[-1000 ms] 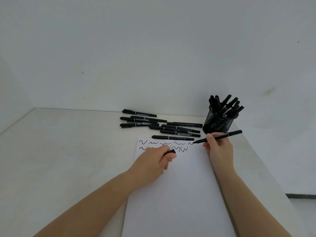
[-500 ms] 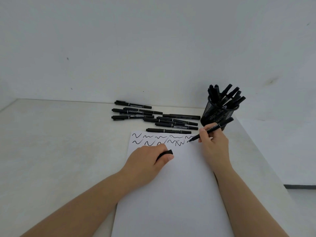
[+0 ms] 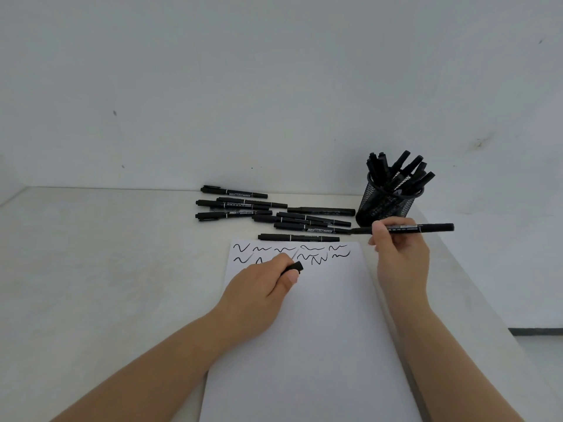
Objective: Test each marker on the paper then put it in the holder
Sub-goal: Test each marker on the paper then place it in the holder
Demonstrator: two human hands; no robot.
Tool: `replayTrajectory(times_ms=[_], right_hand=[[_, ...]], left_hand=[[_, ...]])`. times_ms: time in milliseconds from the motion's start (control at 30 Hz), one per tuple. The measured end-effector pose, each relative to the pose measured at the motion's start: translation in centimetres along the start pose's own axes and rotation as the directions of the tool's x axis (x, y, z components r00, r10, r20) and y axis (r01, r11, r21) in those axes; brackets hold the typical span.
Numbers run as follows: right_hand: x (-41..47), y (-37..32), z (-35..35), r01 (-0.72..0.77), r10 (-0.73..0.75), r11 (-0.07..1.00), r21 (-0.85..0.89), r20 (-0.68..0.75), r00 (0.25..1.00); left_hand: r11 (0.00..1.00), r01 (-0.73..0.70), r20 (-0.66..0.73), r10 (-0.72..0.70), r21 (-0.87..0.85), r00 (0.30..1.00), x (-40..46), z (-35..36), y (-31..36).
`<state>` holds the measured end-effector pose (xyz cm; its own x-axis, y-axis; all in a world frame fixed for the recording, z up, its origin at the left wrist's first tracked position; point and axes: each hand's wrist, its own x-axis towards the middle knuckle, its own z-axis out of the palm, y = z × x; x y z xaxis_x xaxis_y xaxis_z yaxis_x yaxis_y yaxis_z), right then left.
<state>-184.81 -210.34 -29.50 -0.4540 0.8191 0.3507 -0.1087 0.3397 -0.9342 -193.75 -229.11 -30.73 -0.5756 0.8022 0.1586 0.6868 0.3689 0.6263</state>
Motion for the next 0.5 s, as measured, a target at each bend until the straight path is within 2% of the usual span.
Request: replayTrajectory(times_ms=[133,200,500], right_hand=[[-1.2,-0.7,0.4,-0.221,0.171,0.95,0.221,0.224,0.96],[-1.7,-0.9,0.9,-0.285,0.2,0.915,0.285,0.293,0.935],[-2.7,-1.4,1.6,-0.315,0.234,0.926,0.206,0.342,0.91]], left_hand=[[1.0,-0.006,-0.008,0.006,-0.015,1.0,-0.1,0.0,0.0],[1.0,-0.003,-0.004,0.003,-0.013,1.0,-0.1,0.0,0.0],[1.0,-0.007,0.01,0.007,-0.028,1.0,-0.2,-0.1,0.1]])
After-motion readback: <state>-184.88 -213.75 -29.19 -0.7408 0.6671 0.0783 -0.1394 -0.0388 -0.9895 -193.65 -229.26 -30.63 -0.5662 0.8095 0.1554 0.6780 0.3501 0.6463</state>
